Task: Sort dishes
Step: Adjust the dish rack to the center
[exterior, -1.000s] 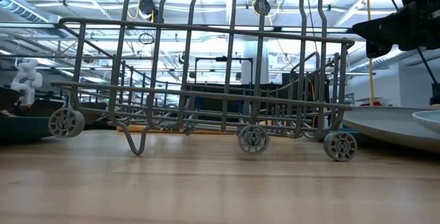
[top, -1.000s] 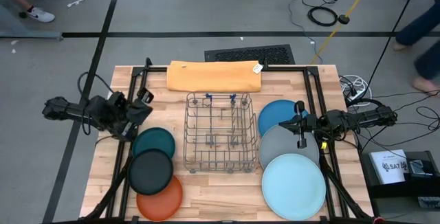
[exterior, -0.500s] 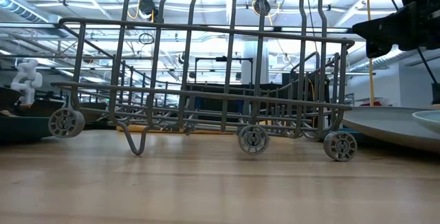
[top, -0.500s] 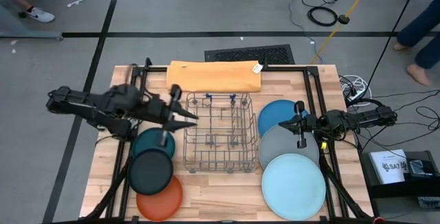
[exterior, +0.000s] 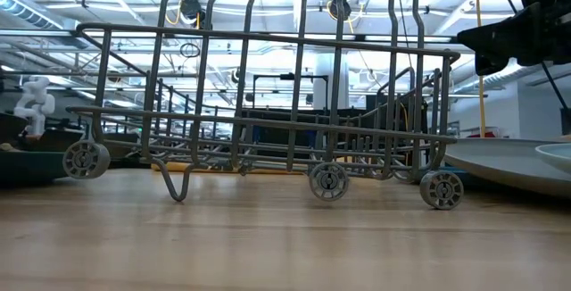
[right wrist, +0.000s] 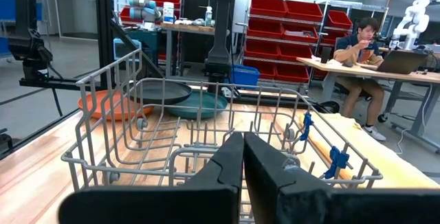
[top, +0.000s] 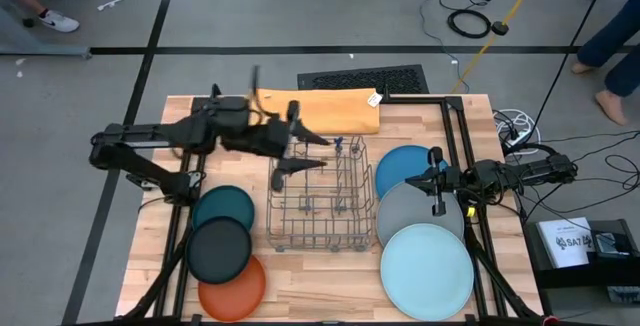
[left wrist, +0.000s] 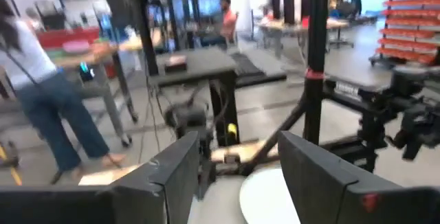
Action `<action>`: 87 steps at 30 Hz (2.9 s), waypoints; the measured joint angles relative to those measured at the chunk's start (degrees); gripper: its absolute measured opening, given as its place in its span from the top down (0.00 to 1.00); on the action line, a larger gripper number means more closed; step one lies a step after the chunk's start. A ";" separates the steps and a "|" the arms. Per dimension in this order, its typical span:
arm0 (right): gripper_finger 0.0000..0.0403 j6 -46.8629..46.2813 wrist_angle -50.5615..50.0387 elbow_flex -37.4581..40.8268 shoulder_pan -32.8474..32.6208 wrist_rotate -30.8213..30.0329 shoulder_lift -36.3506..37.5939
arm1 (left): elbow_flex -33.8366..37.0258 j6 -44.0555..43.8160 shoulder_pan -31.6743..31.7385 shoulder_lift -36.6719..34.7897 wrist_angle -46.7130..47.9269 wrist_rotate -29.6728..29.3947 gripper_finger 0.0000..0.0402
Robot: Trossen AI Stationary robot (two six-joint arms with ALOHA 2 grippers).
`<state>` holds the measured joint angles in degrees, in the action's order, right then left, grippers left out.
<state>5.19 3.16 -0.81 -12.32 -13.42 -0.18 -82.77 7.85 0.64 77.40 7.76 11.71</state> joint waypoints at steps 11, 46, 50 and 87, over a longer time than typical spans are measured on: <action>0.98 -16.85 9.42 0.14 -0.15 -0.21 -0.03 | -1.46 -0.01 5.12 6.68 -0.82 0.28 0.50; 0.98 -18.01 11.72 0.01 -0.17 0.61 -0.01 | -43.82 -28.39 28.61 49.45 9.32 36.25 0.58; 0.97 -18.01 11.46 0.01 -0.17 3.14 -0.01 | -47.95 -30.45 29.74 53.67 8.87 36.31 0.59; 0.65 -3.67 11.38 -17.47 -0.17 11.44 -0.26 | -52.19 -6.82 15.62 54.91 22.76 25.16 0.59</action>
<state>1.52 14.54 -18.28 -12.49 -1.99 -0.44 -134.96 1.03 16.26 132.31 30.52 36.87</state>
